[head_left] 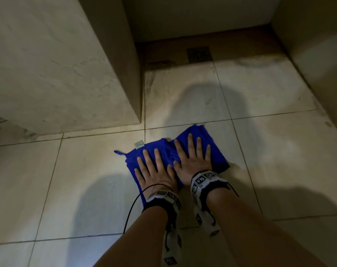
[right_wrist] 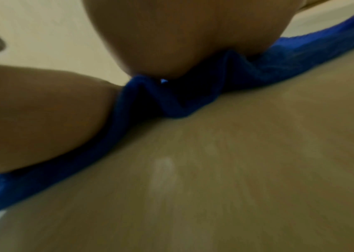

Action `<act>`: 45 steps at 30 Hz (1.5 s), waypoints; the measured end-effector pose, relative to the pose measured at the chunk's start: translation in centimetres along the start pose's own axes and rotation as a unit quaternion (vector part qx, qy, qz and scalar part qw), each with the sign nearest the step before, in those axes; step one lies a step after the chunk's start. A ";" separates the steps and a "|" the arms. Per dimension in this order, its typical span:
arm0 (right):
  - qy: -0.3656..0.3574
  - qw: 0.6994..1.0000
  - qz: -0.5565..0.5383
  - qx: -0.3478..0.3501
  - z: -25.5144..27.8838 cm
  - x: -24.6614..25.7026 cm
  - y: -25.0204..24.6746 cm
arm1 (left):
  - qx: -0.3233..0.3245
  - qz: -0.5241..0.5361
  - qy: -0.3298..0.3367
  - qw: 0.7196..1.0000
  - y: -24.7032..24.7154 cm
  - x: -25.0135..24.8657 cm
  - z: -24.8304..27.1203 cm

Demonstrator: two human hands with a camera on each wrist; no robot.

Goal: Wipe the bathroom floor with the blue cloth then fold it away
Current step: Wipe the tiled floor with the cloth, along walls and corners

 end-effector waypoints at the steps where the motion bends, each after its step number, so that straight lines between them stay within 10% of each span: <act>1: 0.001 1.000 -0.003 0.003 0.4 0.0 0.2 | 0.006 -0.001 0.000 1.000 0.2 0.0 0.5; 45: 0.051 0.997 -0.041 -0.045 -3.4 -0.7 -1.2 | -0.021 -0.020 0.082 0.996 -2.1 -2.7 -6.4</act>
Point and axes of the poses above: each hand's wrist, its own z-axis away from the middle knuckle, its own y-axis out of the palm, x = y × z, the point moved 1 cm from there along -z, towards the middle knuckle, and after that the axes turned 9 degrees about -y, right-handed, at the moved point
